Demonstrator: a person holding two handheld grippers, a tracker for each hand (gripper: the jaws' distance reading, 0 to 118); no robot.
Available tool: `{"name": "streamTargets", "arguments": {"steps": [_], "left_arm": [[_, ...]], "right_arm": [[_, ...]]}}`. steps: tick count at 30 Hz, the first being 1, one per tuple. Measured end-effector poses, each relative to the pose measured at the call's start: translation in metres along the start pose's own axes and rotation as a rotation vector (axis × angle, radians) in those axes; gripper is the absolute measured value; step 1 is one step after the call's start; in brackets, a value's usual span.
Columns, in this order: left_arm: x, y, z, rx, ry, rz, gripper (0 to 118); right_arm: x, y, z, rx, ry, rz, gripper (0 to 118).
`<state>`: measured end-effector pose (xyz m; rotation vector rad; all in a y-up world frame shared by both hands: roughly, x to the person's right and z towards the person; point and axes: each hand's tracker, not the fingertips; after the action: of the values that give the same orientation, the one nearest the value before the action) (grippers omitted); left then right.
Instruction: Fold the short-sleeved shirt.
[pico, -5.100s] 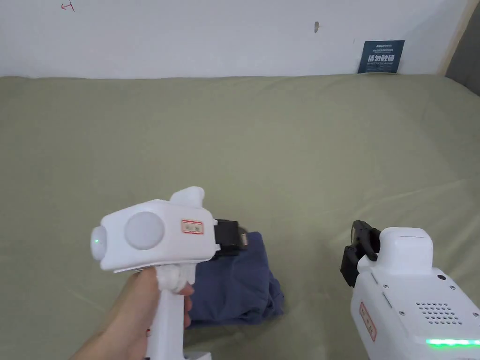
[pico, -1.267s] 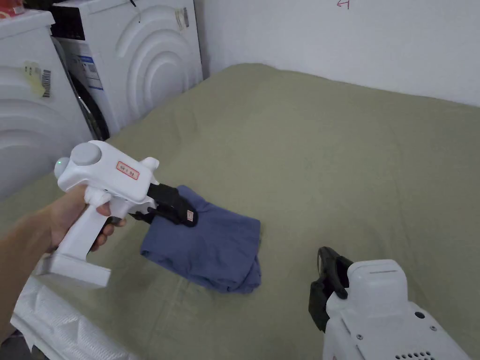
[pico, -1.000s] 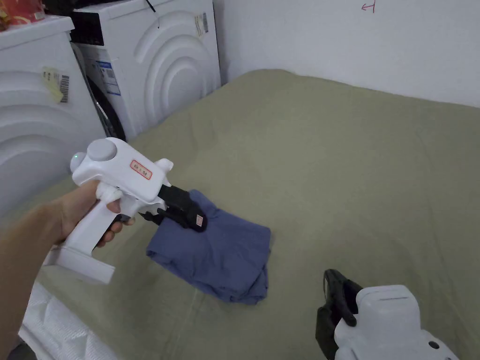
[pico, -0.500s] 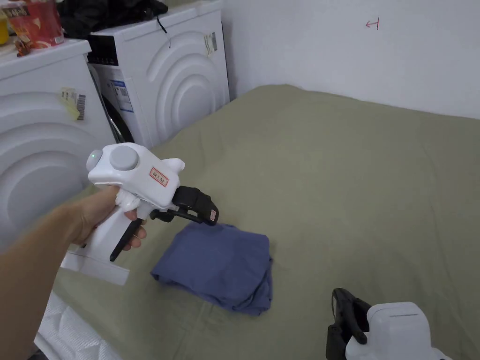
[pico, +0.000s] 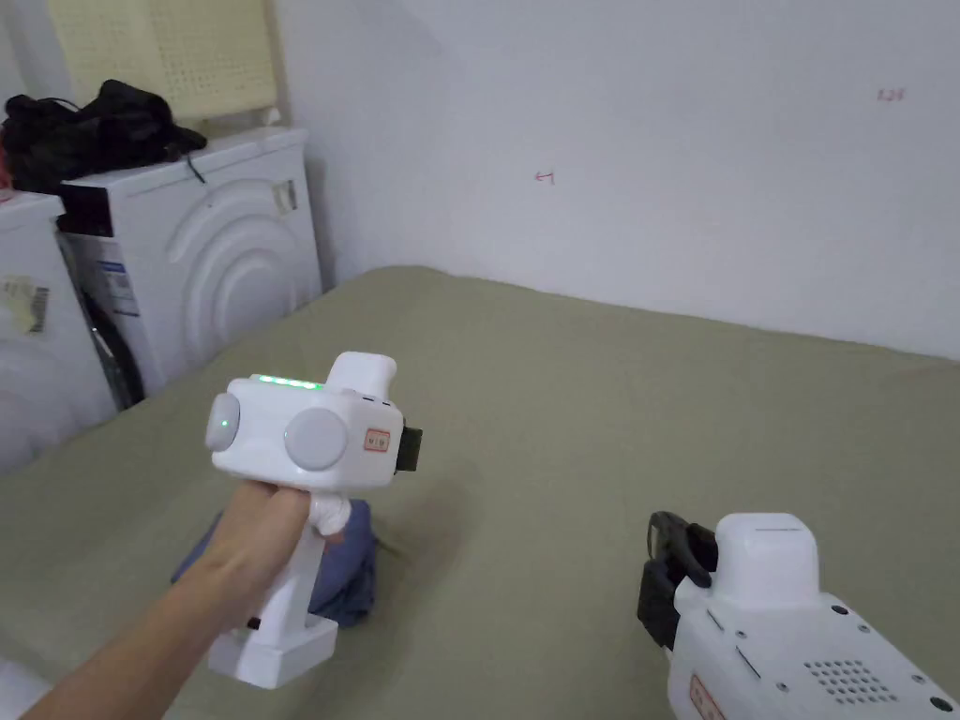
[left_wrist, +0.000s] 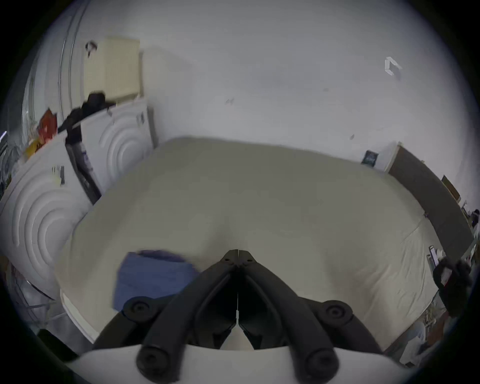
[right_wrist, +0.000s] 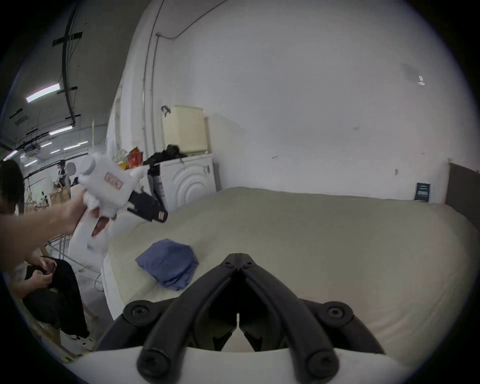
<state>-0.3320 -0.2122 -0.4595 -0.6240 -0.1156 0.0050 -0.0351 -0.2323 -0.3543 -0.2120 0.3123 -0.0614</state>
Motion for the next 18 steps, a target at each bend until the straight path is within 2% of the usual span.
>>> {"name": "streamTargets", "arguments": {"steps": [2, 3, 6, 7, 10, 14, 18], "left_arm": [[0.078, -0.024, 0.032, 0.08, -0.051, -0.005, 0], [0.093, -0.017, 0.029, 0.112, -0.064, -0.024, 0], [0.184, -0.041, 0.06, 0.247, -0.046, -0.116, 0], [0.178, -0.033, 0.059, 0.289, -0.058, -0.128, 0], [0.222, -0.047, 0.089, 0.38, -0.071, -0.166, 0], [0.261, -0.045, 0.1, 0.419, -0.059, -0.119, 1], [0.271, -0.04, 0.101, 0.469, -0.042, -0.111, 1]], "right_arm": [[0.027, 0.011, 0.025, 0.028, -0.071, 0.013, 0], [0.042, 0.016, 0.038, 0.032, -0.102, 0.014, 0], [0.082, 0.027, 0.075, 0.046, -0.217, 0.027, 0], [0.094, 0.029, 0.086, 0.054, -0.24, 0.042, 0], [0.123, 0.032, 0.112, 0.069, -0.349, 0.065, 0], [0.151, 0.034, 0.136, 0.092, -0.453, 0.042, 0], [0.164, 0.036, 0.149, 0.106, -0.48, 0.024, 0]]}}
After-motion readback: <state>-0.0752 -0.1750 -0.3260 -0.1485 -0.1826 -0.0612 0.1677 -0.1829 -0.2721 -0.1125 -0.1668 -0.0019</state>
